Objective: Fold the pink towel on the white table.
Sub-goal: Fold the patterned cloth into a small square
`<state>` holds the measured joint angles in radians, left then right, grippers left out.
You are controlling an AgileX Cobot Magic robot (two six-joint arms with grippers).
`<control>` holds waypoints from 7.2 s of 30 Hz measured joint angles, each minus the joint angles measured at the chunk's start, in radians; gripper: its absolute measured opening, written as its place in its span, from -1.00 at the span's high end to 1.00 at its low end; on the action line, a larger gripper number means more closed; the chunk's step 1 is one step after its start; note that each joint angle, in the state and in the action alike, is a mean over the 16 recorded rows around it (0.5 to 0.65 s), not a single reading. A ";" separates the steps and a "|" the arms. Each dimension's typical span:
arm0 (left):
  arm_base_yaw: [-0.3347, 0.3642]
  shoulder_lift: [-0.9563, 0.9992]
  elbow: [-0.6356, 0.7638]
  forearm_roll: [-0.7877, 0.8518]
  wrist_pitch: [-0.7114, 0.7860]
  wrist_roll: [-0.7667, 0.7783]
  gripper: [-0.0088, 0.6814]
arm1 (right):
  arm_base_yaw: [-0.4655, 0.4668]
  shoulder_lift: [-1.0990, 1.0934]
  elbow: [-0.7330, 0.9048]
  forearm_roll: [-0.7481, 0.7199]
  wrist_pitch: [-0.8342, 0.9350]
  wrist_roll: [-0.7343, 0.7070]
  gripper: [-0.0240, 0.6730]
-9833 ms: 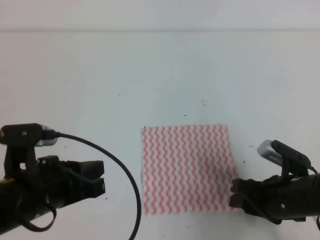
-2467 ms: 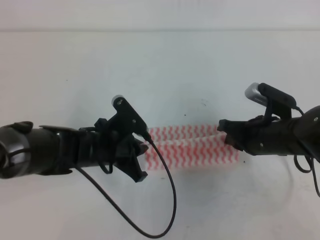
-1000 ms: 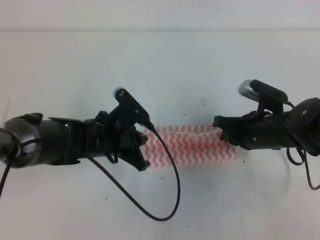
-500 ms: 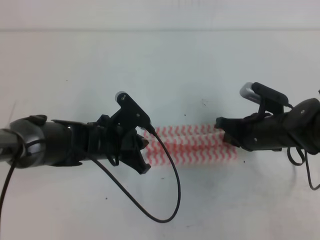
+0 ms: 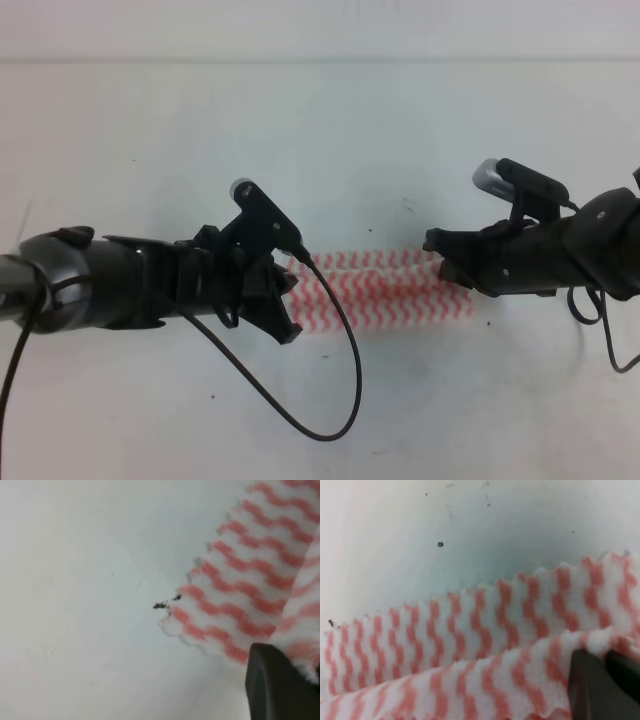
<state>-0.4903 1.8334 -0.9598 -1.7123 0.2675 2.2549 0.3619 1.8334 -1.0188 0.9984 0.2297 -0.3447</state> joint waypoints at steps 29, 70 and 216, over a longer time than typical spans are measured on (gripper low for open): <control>0.000 0.009 -0.032 0.000 -0.010 -0.040 0.99 | -0.011 0.009 -0.041 -0.007 0.041 0.001 0.98; 0.000 -0.019 -0.089 0.007 0.019 -0.294 0.59 | -0.016 0.013 -0.041 -0.009 0.043 0.002 0.98; 0.000 -0.007 -0.068 0.173 0.117 -0.381 0.94 | -0.055 0.086 -0.162 -0.272 0.477 0.060 0.98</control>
<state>-0.4903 1.8265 -1.0280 -1.5395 0.3848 1.8738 0.3069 1.9194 -1.1808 0.7261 0.7066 -0.2844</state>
